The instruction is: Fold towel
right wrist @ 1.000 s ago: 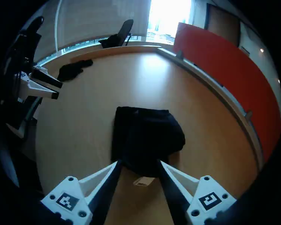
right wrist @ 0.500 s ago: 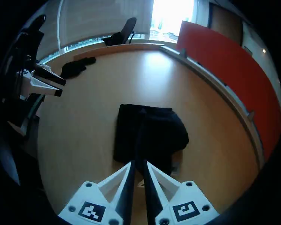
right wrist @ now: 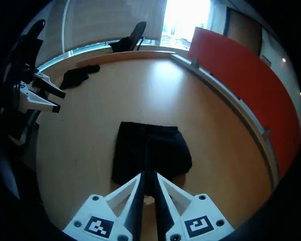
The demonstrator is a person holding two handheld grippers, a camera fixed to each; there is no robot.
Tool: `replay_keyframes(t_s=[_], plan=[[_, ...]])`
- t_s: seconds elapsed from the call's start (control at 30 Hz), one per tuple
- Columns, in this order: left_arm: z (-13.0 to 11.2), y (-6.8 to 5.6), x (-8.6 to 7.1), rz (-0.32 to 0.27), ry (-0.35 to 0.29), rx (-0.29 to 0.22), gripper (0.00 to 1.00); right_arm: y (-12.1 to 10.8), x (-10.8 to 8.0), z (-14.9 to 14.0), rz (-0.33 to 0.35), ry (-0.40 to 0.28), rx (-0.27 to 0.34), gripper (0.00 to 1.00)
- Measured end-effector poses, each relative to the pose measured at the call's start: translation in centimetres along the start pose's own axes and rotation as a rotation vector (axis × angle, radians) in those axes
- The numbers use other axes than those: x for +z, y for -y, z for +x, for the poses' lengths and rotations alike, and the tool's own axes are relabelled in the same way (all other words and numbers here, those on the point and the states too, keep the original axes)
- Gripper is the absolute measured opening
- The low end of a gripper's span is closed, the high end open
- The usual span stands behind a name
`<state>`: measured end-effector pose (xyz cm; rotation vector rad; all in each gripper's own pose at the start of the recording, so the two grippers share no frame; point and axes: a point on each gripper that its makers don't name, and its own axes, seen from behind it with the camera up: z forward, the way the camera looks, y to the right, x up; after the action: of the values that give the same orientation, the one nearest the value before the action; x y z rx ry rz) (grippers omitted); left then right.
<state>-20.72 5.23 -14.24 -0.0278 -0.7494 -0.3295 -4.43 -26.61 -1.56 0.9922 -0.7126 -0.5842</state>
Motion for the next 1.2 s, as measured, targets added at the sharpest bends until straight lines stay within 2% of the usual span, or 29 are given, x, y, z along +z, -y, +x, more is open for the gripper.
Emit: replay_keyframes(t_s=[0.4, 0.6, 0.83, 0.93, 1.07, 1.2], plan=[[-0.4, 0.2, -0.5, 0.011, -0.006, -0.021, 0.98, -4.3, 2.9, 5.0, -0.031, -0.003, -0.077, 0.14], [-0.7, 0.6, -0.8, 0.021, -0.009, -0.033, 0.98, -5.1, 4.3, 5.6, -0.036, 0.016, -0.075, 0.14], [-0.8, 1.2, -1.0, 0.029, -0.01, -0.046, 0.98, -5.2, 4.5, 5.7, -0.042, 0.016, -0.067, 0.18], [-0.7, 1.3, -1.0, 0.03, -0.01, -0.044, 0.98, -5.2, 4.4, 5.7, -0.048, 0.017, -0.065, 0.28], [-0.7, 1.2, -1.0, 0.027, -0.01, -0.039, 0.98, -5.4, 4.2, 5.7, -0.061, 0.014, -0.066, 0.67], [-0.7, 1.0, -0.9, 0.024, -0.009, -0.037, 0.98, -5.3, 4.1, 5.6, -0.066, 0.011, -0.073, 0.73]])
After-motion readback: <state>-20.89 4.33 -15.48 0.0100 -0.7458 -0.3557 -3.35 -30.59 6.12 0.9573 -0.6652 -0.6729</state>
